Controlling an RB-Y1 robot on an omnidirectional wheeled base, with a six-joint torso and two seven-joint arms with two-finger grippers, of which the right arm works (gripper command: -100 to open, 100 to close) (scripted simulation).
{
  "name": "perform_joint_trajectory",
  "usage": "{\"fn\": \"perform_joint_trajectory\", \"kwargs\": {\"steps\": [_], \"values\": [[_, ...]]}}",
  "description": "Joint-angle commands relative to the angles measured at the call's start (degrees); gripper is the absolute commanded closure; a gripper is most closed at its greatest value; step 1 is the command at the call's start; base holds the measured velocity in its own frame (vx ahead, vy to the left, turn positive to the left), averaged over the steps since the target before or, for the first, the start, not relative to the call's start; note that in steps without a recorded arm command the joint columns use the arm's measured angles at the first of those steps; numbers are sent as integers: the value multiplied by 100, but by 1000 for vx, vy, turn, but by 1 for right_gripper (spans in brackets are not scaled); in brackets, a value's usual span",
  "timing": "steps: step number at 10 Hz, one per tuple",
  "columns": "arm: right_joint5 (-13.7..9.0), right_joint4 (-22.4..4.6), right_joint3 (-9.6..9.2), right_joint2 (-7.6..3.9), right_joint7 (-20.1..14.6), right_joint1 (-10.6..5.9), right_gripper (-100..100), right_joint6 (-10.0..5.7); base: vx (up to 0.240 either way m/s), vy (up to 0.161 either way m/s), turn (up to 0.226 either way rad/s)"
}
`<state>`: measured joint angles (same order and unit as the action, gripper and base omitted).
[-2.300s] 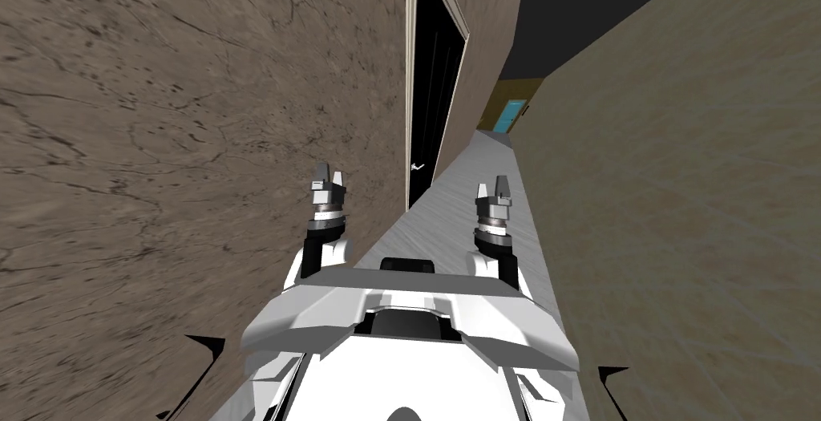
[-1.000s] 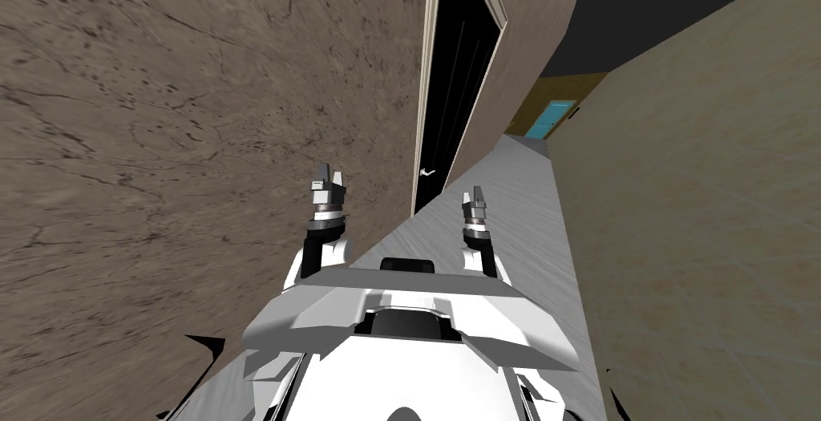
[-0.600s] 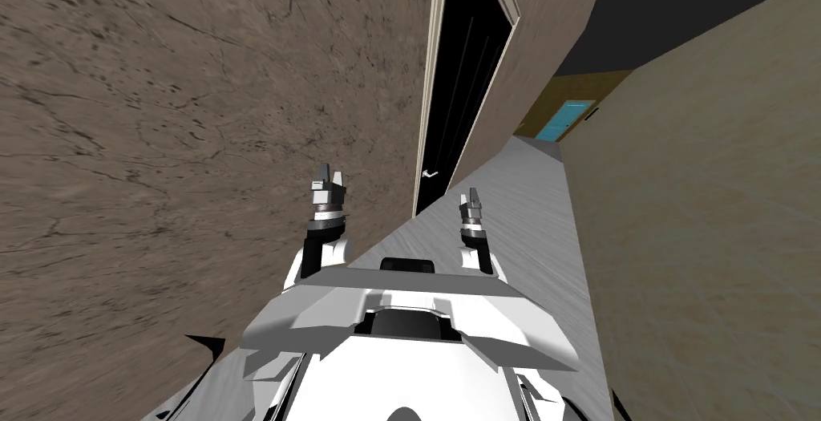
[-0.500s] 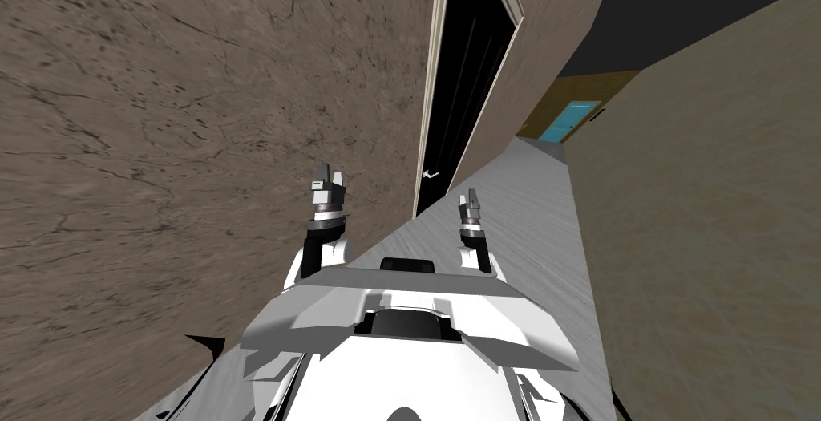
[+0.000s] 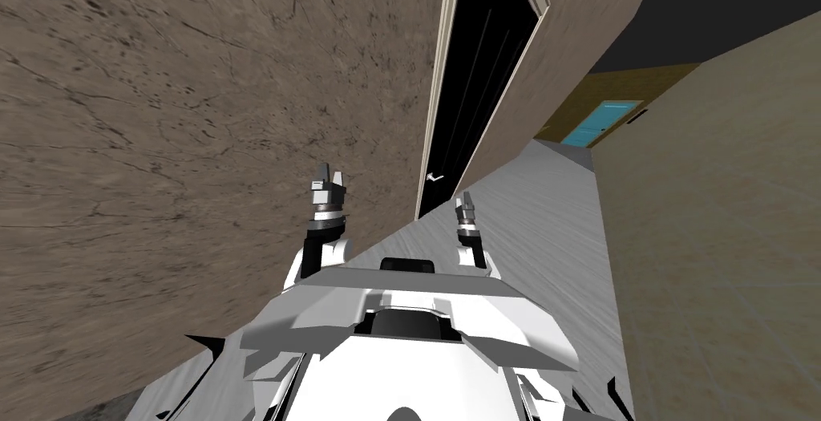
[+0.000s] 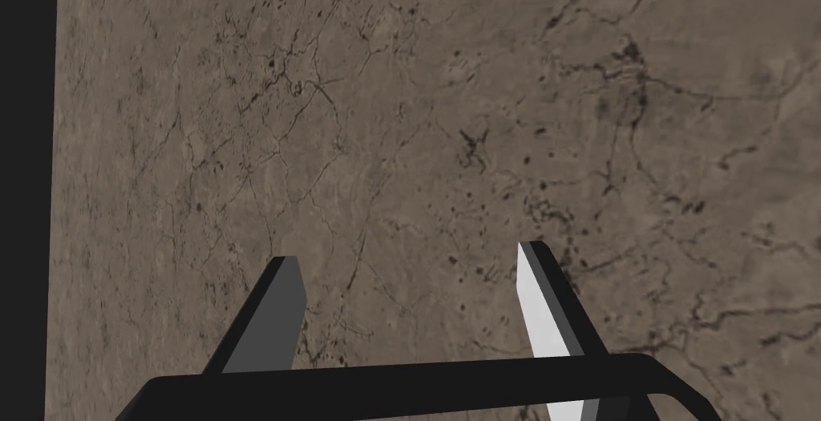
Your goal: Pull the door open
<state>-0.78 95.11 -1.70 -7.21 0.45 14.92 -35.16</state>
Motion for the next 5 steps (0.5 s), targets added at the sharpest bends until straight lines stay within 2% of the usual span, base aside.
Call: {"fn": "perform_joint_trajectory", "kwargs": {"steps": [1, 2, 3, 5], "values": [[5, -286, 1, -21, -60, -112, -100, -75, 81, -113, 161], [5, -328, 1, -21, -60, -112, -100, -75, 39, -81, 64], [6, -519, 6, -38, -98, -187, -100, -121, 27, -65, 81], [8, -857, 14, -73, -172, -336, -100, -213, 38, -92, 190]]}}
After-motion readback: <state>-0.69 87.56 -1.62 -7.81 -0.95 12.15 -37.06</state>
